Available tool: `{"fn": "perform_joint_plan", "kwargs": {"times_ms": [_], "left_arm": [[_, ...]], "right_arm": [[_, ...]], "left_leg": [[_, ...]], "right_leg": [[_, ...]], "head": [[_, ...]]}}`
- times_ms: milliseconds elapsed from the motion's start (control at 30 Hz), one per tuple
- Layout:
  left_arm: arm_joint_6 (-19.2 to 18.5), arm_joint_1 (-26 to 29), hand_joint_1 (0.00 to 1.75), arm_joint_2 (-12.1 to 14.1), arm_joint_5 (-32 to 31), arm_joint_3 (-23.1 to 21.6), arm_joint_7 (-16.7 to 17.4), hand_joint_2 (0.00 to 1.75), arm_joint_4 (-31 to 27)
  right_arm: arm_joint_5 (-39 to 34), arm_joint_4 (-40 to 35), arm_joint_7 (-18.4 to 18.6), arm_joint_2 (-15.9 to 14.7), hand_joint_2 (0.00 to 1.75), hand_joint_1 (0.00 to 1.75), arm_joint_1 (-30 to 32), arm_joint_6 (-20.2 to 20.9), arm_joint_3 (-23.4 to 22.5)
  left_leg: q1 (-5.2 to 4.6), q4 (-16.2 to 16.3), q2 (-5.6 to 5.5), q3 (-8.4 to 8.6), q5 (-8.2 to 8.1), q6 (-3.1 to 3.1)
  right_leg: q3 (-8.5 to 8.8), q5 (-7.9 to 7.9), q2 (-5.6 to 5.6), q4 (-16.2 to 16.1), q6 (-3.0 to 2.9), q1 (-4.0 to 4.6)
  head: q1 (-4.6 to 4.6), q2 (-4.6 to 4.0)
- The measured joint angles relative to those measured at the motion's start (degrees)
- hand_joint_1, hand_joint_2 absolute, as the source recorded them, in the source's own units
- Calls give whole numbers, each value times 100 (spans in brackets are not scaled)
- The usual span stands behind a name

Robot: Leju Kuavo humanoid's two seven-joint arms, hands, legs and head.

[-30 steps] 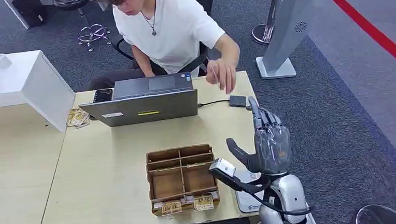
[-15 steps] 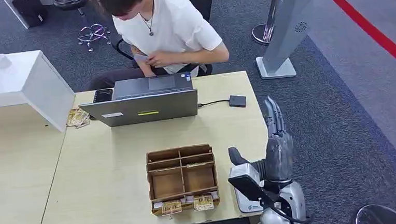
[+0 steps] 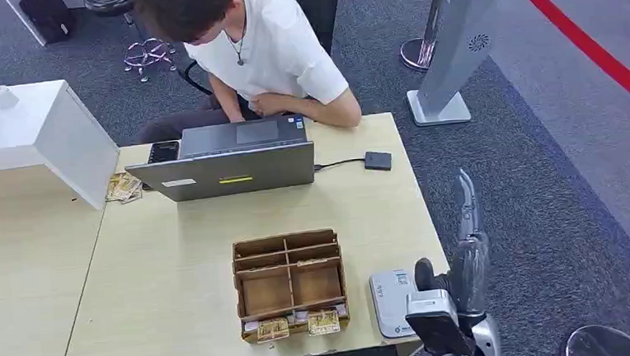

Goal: Pass the card to the sensor for recognition and then transmit it.

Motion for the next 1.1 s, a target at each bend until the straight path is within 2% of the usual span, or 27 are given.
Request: {"fn": "perform_joint_plan", "kwargs": {"times_ms": [467, 667, 867, 1100], "left_arm": [[90, 3, 0, 7, 57, 90, 88, 0, 0], [107, 3, 0, 9, 83, 144, 96, 0, 0], [136, 3, 0, 7, 105, 188, 96, 0, 0], [168, 3, 0, 2, 166, 232, 103, 0, 0]], "right_arm": [[-752, -175, -83, 33, 0, 0, 470, -4, -359], [-1016, -114, -125, 66, 0, 0, 627, -4, -700], [-1261, 61, -179, 175, 0, 0, 697, 9, -1240], [-1305, 328, -286, 313, 0, 0, 750, 442, -1688]], "left_leg": [[0, 0, -1, -1, 0, 0], [0, 0, -1, -1, -1, 1], [0, 0, -1, -1, -1, 2], [0, 0, -1, -1, -2, 2]], "right_leg": [[0, -1, 0, 0, -1, 0], [0, -1, 0, 0, -1, 0], [0, -1, 0, 0, -1, 0], [0, -1, -1, 0, -1, 0]], "head": [[0, 0], [0, 0], [0, 0], [2, 0]]}}
